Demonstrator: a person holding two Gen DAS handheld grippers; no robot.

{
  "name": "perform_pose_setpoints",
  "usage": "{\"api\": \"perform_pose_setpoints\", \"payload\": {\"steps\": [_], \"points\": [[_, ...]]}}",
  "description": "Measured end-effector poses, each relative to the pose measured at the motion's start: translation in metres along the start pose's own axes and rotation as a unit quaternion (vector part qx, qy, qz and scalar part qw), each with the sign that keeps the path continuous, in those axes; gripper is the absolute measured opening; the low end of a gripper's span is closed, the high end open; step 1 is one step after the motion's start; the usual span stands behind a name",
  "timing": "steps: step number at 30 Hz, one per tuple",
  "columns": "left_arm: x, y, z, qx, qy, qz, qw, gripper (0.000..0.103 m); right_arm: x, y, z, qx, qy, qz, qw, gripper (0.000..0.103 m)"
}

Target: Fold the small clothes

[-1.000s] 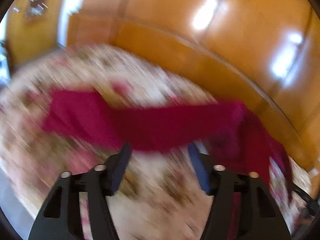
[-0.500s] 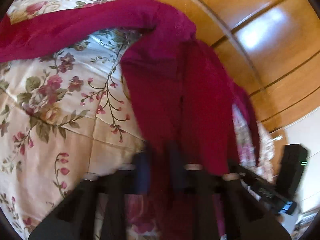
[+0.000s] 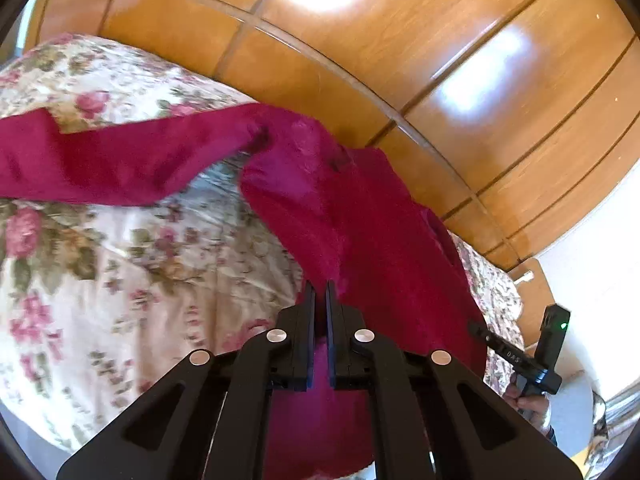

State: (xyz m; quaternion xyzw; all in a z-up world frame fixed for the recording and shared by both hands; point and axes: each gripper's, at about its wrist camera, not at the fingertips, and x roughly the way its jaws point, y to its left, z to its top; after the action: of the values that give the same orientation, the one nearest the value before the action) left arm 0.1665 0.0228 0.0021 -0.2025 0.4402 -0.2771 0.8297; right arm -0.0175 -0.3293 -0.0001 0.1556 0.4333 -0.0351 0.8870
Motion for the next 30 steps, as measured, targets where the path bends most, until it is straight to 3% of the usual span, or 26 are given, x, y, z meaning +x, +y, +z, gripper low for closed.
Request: {"api": "perform_pose_setpoints", "payload": {"steps": [3,4,5,6,7,10,13,14,16,17,18,20,26,30], "points": [[-0.009,0.021,-0.006,-0.022,-0.006,0.024,0.9995,0.007,0.008,-0.018,-0.012,0.021,0.018,-0.009,1.0,0.013],[-0.011,0.03,-0.011,-0.037,-0.004,0.026,0.999,0.022,0.007,-0.025,-0.016,0.027,0.023,-0.009,0.999,0.016],[-0.014,0.036,-0.017,-0.044,-0.007,0.032,0.9985,0.038,0.007,-0.028,-0.019,0.033,0.026,-0.008,0.999,0.026],[-0.017,0.041,-0.023,-0.048,-0.012,0.045,0.9978,0.044,0.006,-0.032,-0.024,0.04,0.027,-0.003,0.999,0.05],[-0.021,0.048,-0.03,-0.055,-0.015,0.057,0.9968,0.047,0.001,-0.037,-0.028,0.044,0.025,0.001,0.999,0.056],[-0.023,0.061,-0.05,-0.073,-0.003,0.042,0.9964,0.049,-0.009,-0.039,-0.042,0.041,0.032,0.01,0.999,0.061],[-0.016,0.066,-0.072,-0.081,0.01,0.035,0.996,0.06,-0.009,-0.041,-0.057,0.041,0.043,0.015,0.998,0.065],[-0.012,0.065,-0.078,-0.078,0.015,0.045,0.9958,0.06,-0.005,-0.041,-0.064,0.042,0.053,0.016,0.998,0.064],[-0.001,0.063,-0.091,-0.066,0.034,0.057,0.9956,0.057,-0.001,-0.037,-0.075,0.037,0.064,0.016,0.997,0.05],[0.003,0.059,-0.095,-0.055,0.039,0.058,0.996,0.041,0.002,-0.034,-0.078,0.03,0.068,0.016,0.997,0.036],[0.007,0.053,-0.1,-0.03,0.046,0.075,0.9957,0.034,0.004,-0.028,-0.082,0.019,0.07,0.013,0.997,0.024],[0.008,0.049,-0.104,-0.01,0.045,0.098,0.9942,0.007,0.003,-0.019,-0.083,0.003,0.069,0.011,0.998,0.01],[-0.029,0.046,-0.094,-0.004,0.019,0.077,0.9968,0.005,-0.058,-0.018,-0.073,-0.026,0.017,0.021,0.999,0.007],[-0.039,0.041,-0.111,0.011,0.042,0.076,0.9962,0.004,-0.07,-0.027,-0.093,-0.043,0.042,0.001,0.998,0.003]]}}
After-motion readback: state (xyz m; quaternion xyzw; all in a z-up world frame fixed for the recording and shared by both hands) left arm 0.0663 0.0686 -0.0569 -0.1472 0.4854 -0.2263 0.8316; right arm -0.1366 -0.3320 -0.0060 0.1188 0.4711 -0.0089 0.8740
